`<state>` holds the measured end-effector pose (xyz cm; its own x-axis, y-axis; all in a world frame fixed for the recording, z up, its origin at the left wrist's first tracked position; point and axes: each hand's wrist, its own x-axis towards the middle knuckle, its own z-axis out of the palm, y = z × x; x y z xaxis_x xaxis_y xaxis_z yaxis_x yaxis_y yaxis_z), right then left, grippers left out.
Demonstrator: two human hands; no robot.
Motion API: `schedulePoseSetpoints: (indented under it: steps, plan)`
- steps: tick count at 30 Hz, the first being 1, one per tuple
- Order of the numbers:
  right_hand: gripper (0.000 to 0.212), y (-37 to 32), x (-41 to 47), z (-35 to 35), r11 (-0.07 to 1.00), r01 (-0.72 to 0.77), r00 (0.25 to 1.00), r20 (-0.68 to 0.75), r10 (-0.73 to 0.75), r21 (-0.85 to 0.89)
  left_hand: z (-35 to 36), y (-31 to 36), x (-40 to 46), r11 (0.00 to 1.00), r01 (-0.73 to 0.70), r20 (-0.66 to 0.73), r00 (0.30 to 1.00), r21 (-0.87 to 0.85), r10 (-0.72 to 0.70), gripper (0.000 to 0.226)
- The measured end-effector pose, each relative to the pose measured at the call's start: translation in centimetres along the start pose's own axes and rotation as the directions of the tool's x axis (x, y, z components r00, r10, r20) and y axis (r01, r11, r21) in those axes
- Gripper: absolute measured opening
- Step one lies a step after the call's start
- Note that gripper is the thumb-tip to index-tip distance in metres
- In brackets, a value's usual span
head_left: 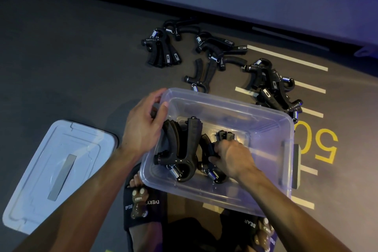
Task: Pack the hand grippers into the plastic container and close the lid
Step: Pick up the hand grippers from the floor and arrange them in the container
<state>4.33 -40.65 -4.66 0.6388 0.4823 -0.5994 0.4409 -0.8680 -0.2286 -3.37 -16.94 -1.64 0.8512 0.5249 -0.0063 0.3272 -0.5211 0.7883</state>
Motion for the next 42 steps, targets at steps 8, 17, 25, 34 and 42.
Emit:
schedulePoseSetpoints:
  steps: [8,17,25,34,42]
  plan:
    - [0.019,1.5,-0.4,-10.3,0.919,0.151,0.935,-0.355,-0.014,0.364,0.1,-0.2,0.0,1.000,-0.007,-0.004,1.000,0.018,0.007,0.033]
    - [0.020,8.8,7.3,-15.5,0.945,-0.198,0.892,-0.353,0.284,0.260,0.2,-0.5,0.1,0.996,-0.030,-0.001,1.000,0.080,0.030,0.034]
    - [0.045,11.4,10.5,-13.3,0.903,-0.422,0.866,-0.260,0.427,0.077,0.0,0.0,0.3,0.981,-0.064,0.046,0.997,0.185,0.057,0.042]
    - [0.053,12.9,9.4,-12.0,0.971,-0.237,0.938,-0.263,0.225,-0.014,-0.2,2.0,0.1,0.917,-0.233,0.192,0.965,0.322,0.178,0.054]
    - [0.034,14.7,7.9,-10.0,0.961,-0.137,0.886,-0.404,0.228,0.241,0.4,2.7,-0.6,0.947,-0.173,0.198,0.973,0.270,0.122,0.053]
